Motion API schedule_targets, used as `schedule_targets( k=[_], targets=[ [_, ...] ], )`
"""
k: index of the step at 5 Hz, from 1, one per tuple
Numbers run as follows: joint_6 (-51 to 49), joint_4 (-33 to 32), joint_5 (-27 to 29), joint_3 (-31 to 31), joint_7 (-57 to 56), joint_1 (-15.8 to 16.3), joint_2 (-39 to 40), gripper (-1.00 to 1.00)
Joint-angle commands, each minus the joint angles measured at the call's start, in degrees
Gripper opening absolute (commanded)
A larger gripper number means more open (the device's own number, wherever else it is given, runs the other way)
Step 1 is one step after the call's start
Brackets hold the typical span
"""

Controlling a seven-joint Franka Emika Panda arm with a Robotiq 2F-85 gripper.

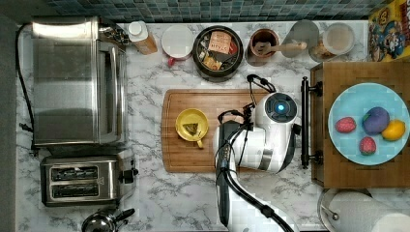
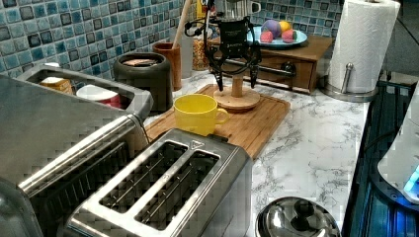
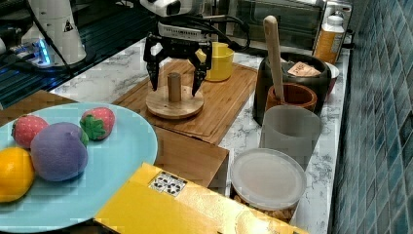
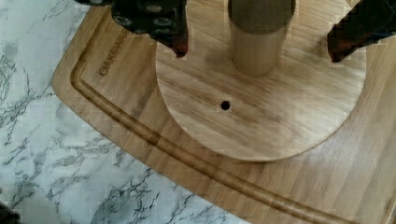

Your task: Open the lid of the tea container.

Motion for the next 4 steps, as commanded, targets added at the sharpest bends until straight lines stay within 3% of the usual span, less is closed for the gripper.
schedule_targets(
  k=[1, 4],
  targets=[
    [0.80, 0.56, 1.90, 1.07, -1.21, -0.99, -0.29, -1.00],
    [0.67, 0.67, 2.94, 0.80, -0.72, -1.12, -0.41, -1.00]
  ],
)
